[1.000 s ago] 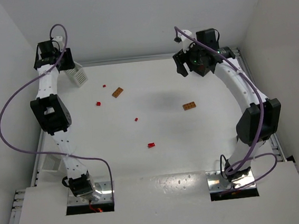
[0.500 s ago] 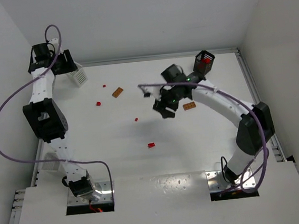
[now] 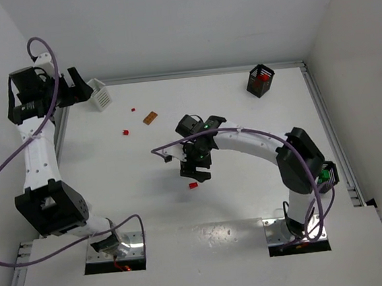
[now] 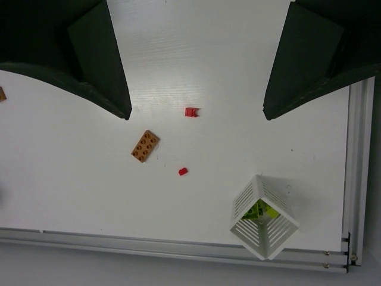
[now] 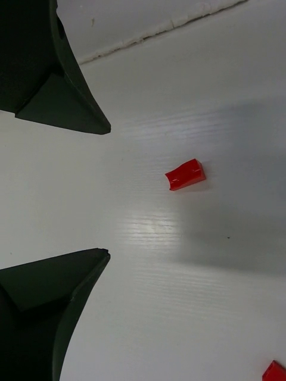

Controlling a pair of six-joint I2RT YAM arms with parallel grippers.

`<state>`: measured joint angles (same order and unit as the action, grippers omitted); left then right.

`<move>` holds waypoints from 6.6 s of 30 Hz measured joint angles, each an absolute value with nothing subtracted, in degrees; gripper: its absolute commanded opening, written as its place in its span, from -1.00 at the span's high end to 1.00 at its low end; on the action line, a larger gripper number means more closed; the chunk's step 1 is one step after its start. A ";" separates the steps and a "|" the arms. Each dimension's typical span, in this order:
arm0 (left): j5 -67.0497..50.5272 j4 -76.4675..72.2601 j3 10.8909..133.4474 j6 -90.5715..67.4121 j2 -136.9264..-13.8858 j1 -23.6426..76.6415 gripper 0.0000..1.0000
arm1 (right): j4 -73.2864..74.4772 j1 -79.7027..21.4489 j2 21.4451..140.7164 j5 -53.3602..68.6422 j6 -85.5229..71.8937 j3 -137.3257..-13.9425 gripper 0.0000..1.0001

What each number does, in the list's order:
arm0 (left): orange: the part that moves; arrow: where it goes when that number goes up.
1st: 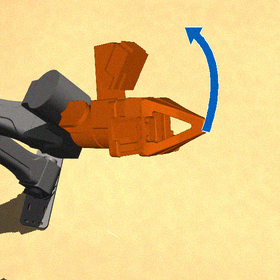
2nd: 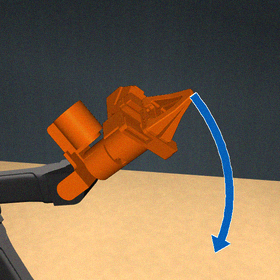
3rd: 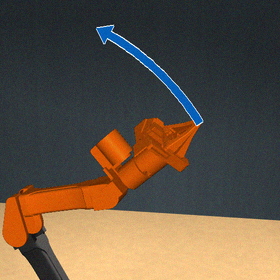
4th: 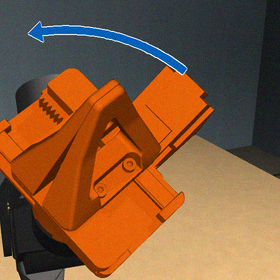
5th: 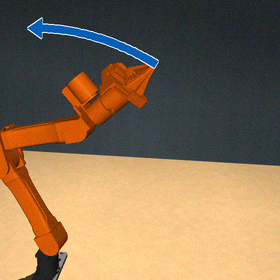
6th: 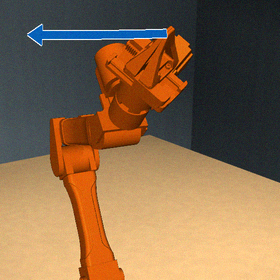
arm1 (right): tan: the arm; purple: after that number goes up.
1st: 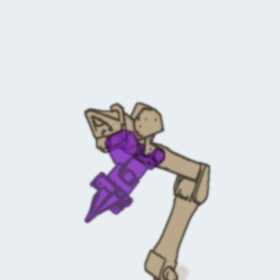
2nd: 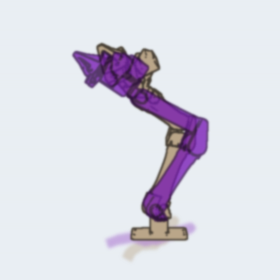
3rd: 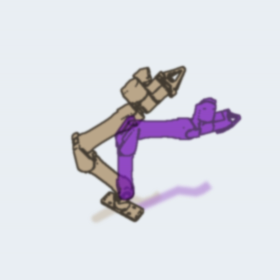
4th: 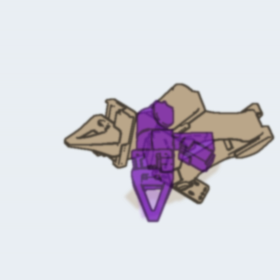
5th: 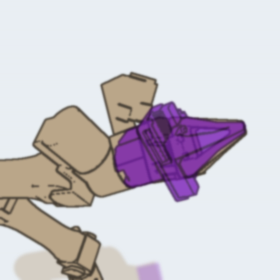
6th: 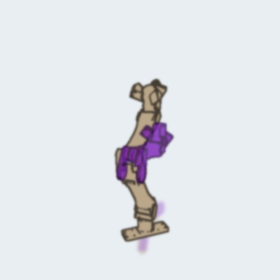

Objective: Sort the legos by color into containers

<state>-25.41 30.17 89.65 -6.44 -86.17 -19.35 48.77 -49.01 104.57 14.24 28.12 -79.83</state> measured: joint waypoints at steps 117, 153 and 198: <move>-9.47 32.16 73.76 6.35 -98.13 -2.22 -0.34 | 39.09 0.80 140.55 -5.52 1.10 -138.85 -0.15; -5.28 27.29 83.74 5.72 -118.41 -2.22 0.05 | 46.65 -1.93 114.37 35.00 -4.60 -103.55 -0.33; -49.60 9.52 56.60 -0.51 -74.37 24.60 0.30 | 4.80 -18.85 111.55 81.54 -56.23 -76.29 -0.23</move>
